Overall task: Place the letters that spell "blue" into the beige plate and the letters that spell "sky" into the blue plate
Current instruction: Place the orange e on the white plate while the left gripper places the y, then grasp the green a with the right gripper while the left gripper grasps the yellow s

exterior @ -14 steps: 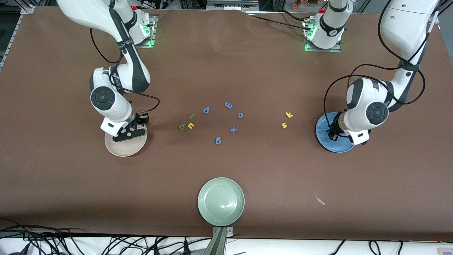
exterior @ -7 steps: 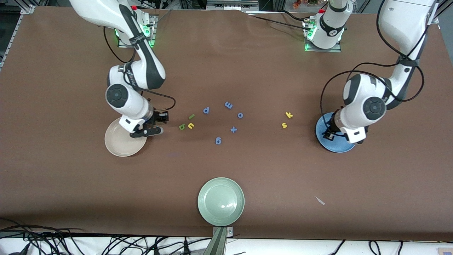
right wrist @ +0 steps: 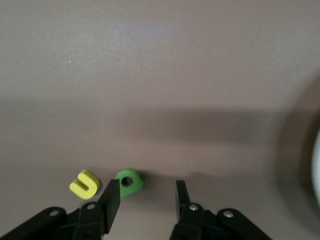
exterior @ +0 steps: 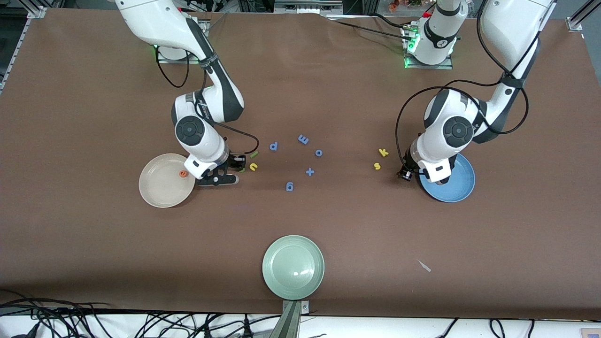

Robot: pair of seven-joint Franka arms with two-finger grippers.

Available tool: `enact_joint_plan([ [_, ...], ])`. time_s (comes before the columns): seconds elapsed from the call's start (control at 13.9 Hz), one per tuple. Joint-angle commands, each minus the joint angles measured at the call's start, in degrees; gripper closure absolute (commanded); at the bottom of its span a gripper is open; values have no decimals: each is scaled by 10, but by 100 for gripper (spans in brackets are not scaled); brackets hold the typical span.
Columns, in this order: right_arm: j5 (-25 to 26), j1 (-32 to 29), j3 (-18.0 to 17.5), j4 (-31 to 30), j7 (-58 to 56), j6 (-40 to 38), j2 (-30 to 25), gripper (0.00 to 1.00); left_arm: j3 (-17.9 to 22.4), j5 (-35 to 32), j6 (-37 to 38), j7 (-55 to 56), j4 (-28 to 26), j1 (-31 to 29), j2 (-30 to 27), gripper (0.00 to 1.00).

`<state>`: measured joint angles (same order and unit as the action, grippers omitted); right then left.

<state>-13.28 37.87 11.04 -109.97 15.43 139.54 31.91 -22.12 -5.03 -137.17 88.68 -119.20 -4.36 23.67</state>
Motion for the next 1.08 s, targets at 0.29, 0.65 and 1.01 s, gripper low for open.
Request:
enact_joint_plan([
  [0.29,-11,30,3,10,42,28,27,46,-5,-223,-17,33,4,80,61,47],
  [0.65,-7,32,4,-2,39,28,27,45,-21,-180,-25,-110,4,49,62,52],
  [1.01,-3,31,6,-16,33,43,27,46,-52,-144,-20,-156,4,8,55,52],
])
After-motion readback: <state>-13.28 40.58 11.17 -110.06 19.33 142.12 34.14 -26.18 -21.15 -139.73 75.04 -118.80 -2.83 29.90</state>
